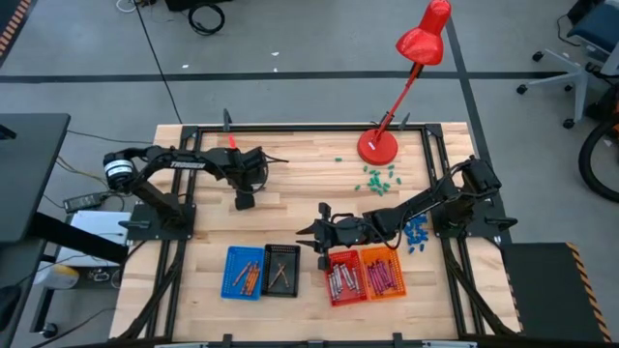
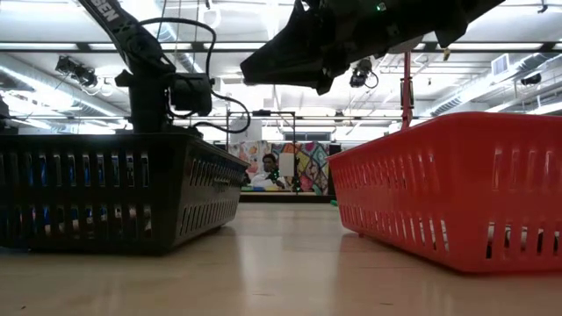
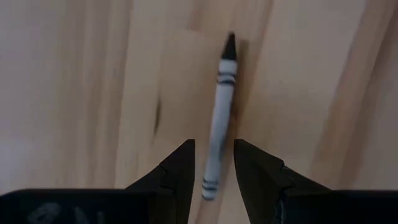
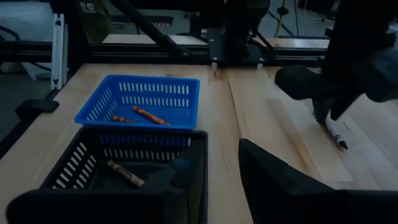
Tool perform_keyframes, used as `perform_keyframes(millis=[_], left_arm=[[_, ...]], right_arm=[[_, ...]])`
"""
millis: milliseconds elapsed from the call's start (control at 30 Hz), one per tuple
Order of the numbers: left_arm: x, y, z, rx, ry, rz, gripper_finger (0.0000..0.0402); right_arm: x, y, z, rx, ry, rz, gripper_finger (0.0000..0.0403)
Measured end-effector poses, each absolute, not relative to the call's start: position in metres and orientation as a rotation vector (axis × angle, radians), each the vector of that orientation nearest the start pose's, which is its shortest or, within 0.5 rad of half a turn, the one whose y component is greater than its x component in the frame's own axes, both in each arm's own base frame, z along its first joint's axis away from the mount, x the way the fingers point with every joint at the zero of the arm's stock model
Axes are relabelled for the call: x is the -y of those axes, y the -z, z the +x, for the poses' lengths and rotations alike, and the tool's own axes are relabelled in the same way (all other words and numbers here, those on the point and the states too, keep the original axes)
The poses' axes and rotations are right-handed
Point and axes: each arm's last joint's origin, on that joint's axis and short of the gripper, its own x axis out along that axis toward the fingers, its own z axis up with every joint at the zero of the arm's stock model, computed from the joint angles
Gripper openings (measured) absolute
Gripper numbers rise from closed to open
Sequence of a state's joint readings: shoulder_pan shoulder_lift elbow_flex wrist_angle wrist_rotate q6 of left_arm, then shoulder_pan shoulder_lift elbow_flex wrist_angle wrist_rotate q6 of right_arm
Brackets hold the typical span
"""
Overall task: Sort crayons
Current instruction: Put the black crayon into the red basket
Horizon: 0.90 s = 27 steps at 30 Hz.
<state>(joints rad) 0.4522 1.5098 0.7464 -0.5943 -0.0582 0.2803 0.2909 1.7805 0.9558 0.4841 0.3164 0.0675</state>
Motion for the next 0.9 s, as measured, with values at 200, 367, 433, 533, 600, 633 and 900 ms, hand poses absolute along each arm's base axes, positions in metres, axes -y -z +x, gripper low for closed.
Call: perform_keyframes(millis=[200,367,433,533,600,633,900], left_arm=[[-0.108,-0.141,0.219,-1.407,-0.222,-0.032,0.0118],[-0.11,-0.134,0.221,-1.435,-0.201,-0.039,0.0095],[-0.11,-0.132,0.221,-1.444,-0.184,-0.027,0.0076],[-0.11,-0.132,0.222,-1.442,-0.179,-0.02,0.0041],[-0.11,-0.132,0.222,-1.442,-0.185,-0.025,0.0021],[-0.11,-0.132,0.221,-1.442,-0.19,-0.029,0.0016],[-0.109,-0.133,0.221,-1.436,-0.207,-0.035,0.0018]], right_arm=[[-0.099,-0.19,0.362,-0.328,0.037,-0.036,0.0107],[-0.099,-0.191,0.362,-0.326,0.036,-0.036,0.0107],[-0.099,-0.19,0.362,-0.327,0.036,-0.036,0.0107],[-0.099,-0.19,0.362,-0.329,0.036,-0.037,0.0107],[-0.099,-0.19,0.362,-0.33,0.036,-0.037,0.0107],[-0.099,-0.19,0.362,-0.33,0.037,-0.037,0.0107],[-0.099,-0.189,0.361,-0.344,0.043,-0.035,0.0107]])
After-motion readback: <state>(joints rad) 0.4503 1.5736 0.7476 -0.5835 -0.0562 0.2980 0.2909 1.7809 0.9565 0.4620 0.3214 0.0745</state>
